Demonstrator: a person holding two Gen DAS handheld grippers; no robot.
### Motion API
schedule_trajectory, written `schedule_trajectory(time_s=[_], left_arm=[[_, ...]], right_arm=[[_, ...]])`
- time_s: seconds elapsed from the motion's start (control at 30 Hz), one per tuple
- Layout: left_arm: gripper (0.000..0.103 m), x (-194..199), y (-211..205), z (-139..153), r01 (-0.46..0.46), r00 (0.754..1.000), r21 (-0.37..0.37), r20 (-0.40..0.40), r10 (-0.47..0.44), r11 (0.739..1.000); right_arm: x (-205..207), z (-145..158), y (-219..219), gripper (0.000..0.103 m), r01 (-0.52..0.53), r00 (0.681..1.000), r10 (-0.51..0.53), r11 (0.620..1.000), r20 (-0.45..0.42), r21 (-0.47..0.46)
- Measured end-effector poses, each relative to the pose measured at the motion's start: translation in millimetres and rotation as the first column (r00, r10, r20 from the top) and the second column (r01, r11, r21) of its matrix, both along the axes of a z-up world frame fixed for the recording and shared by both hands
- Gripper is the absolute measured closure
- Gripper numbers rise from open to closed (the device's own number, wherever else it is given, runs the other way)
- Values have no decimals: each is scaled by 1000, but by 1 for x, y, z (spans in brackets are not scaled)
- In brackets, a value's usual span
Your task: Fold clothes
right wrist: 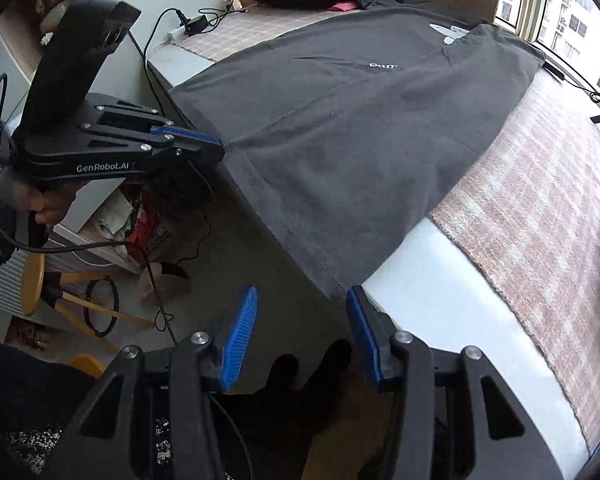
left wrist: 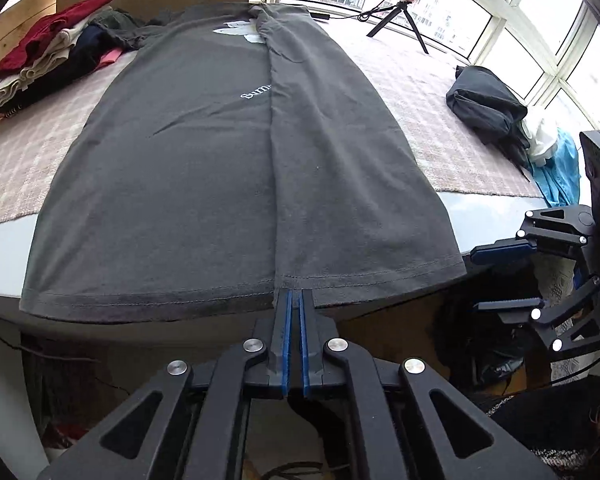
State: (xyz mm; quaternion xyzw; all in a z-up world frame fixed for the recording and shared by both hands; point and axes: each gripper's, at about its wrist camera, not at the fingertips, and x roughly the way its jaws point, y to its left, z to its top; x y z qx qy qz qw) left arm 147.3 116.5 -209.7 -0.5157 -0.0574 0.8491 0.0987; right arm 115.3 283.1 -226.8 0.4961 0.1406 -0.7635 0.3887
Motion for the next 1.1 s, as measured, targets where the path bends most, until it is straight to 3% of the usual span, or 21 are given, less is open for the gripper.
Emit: schedule_trajectory(time_s=[0.07,0.17,0.3,0.4,0.43,0.5,0.6,0.7,0.77,0.87,0.93,1.1], left_arm=[[101,-6,3,6,12,999,31,-39,-10,999],[100,-25,12,-2,16,999,67,-42,-13,998],[100,-33,13,-20,-6,1000,52,17,5,999],[99,-10,-9,-9,-50,999,61,16,49,997],[97,-2,-19,-2,-79,997,46,4,79,996],[80,17,-43,17,-147,989,31,-32,148,989],[71,46,-81,46,-257,960,20,-114,257,966],[66,71,-117,61,-366,920,-8,-152,360,931],[66,87,-138,65,-415,898,-3,-165,409,910],[62,93,-157,67,-475,870,-11,-159,467,880],[62,86,-164,69,-492,861,-17,-160,483,870],[60,36,-167,90,-448,880,-71,-213,425,891]], right_arm=[[-20,7,2,57,87,996,-88,995,-28,-40],[-48,-4,-8,57,151,988,-151,988,-33,-10],[-46,-18,-15,56,110,994,-110,991,-9,77],[-34,-3,-3,56,46,992,-52,997,113,59],[-35,10,3,56,65,991,-68,997,119,32],[-45,46,18,56,120,987,-114,992,114,-45],[-68,113,39,53,198,979,-182,951,87,-236],[-81,177,52,34,198,970,-239,870,-36,-451],[-95,210,47,23,184,944,-296,842,-148,-507],[-118,248,19,20,150,907,-315,862,-280,-484],[-140,259,0,20,137,904,-291,892,-314,-430],[-214,255,-50,20,165,917,-260,938,-302,-306]])
